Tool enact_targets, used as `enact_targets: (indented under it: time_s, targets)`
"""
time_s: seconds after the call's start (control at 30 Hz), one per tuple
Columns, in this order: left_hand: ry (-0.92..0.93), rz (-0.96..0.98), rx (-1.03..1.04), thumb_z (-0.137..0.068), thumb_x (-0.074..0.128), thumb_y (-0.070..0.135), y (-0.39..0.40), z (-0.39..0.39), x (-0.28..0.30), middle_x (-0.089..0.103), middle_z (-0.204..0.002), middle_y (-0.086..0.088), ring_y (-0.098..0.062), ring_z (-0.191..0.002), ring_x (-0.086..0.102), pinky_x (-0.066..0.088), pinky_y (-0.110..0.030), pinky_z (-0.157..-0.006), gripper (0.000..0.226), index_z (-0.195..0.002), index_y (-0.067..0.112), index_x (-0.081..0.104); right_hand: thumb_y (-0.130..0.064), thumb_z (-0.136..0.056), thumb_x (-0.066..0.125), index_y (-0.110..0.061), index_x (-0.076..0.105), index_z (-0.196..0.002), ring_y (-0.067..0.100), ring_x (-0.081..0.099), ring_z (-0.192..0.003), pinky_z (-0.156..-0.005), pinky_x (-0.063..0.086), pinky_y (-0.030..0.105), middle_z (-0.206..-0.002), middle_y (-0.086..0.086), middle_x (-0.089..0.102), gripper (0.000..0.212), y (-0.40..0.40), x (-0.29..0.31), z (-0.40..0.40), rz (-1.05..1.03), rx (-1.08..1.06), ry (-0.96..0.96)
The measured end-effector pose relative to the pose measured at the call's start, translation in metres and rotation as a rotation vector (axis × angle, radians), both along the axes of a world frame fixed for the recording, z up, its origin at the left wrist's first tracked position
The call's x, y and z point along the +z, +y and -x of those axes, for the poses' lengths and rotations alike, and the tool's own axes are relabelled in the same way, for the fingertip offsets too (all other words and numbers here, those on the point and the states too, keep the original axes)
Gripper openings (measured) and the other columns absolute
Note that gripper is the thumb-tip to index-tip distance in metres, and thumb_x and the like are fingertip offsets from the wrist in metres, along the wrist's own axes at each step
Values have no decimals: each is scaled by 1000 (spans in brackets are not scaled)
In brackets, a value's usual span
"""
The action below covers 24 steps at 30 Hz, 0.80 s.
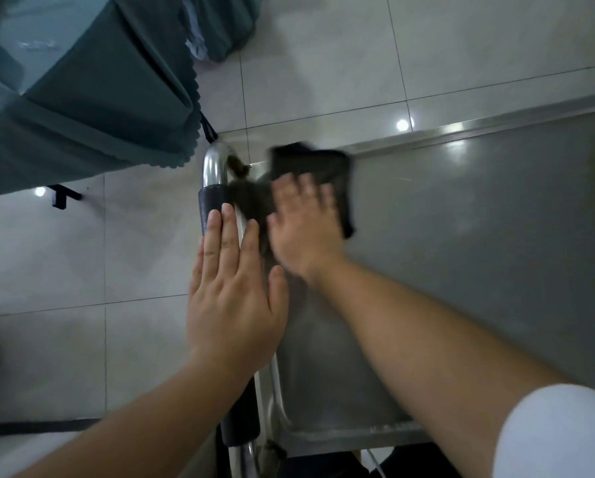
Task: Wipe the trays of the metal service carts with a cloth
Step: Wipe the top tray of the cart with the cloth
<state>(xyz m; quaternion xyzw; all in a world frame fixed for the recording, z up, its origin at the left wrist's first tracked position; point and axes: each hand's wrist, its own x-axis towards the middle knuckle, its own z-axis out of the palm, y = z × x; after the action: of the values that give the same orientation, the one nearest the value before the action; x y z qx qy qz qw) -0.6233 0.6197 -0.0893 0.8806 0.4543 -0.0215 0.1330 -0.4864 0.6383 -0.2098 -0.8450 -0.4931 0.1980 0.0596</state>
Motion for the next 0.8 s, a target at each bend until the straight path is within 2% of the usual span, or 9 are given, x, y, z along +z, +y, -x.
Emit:
enact_targets:
  time_s: [0.1, 0.17, 0.27, 0.33, 0.43, 0.53, 0.6, 0.67, 0.8]
  targets:
    - [25, -6, -7, -105, 24, 45, -1, -1, 0, -10, -177, -3, -11, -160, -21, -13, -31, -129, 72, -170, 15, 13, -49, -109, 25, -28, 7, -169, 23, -8, -162, -129, -5, 52, -176, -9, 3, 65, 22, 4, 31, 3, 360, 72]
    - [20, -6, -9, -105, 25, 45, 0, -1, -1, -10, -177, -3, -11, -160, -21, -12, -31, -129, 72, -170, 15, 12, -48, -110, 27, -30, 9, -168, 20, -7, -162, -129, -4, 50, -176, -10, 5, 64, 22, 2, 22, -16, 427, 71]
    - [6, -15, -5, -105, 28, 45, 0, -1, -2, -6, -177, -3, -11, -161, -17, -13, -29, -128, 71, -169, 14, 20, -51, -109, 28, -34, 17, -167, 15, 5, -162, -130, -3, 44, -174, -12, 16, 61, 10, -4, -22, -54, 433, 44]
    - [-5, -18, 4, -105, 28, 46, 0, -1, -3, -4, -177, -3, -11, -161, -16, -14, -27, -128, 71, -168, 15, 25, -50, -107, 37, -27, 21, -167, 19, 11, -161, -129, 0, 43, -174, -3, 22, 66, -2, -10, -74, -57, 230, -19]
    - [-15, -9, -4, -105, 24, 48, 0, 0, -5, -8, -177, 0, -8, -160, -21, -18, -26, -126, 71, -169, 17, 21, -49, -104, 39, -16, 23, -166, 28, 16, -160, -129, 5, 49, -173, 8, 23, 72, -30, -16, -164, -48, -267, -112]
    - [-29, 12, 8, -106, 19, 49, 0, 1, -5, -12, -177, 2, -6, -158, -24, -19, -25, -125, 70, -169, 18, 18, -56, -105, 21, -27, 17, -168, 24, 3, -162, -129, 2, 53, -176, -2, 8, 70, -52, -15, -215, 73, -618, -85]
    - [-29, 23, 8, -106, 16, 50, 0, 2, -5, -14, -176, 3, -5, -157, -26, -20, -26, -125, 71, -170, 19, 16, -56, -106, 17, -30, 9, -169, 25, -3, -162, -129, 0, 53, -177, -6, -1, 68, -47, -12, -208, 117, -677, -56]
    - [-28, 25, 8, -106, 14, 50, 1, 2, -6, -15, -176, 3, -5, -157, -27, -20, -26, -125, 71, -170, 19, 14, -54, -108, 19, -30, 6, -169, 27, -5, -162, -129, 1, 53, -176, -6, -4, 67, -31, -10, -173, 101, -553, -53]
    - [-17, 32, 9, -106, 12, 50, 1, 1, -6, -16, -176, 1, -7, -157, -27, -16, -30, -127, 71, -170, 19, 13, -55, -108, 23, -33, 7, -168, 28, -2, -162, -127, -1, 52, -177, -5, 2, 66, -7, -8, -48, 55, 29, 1]
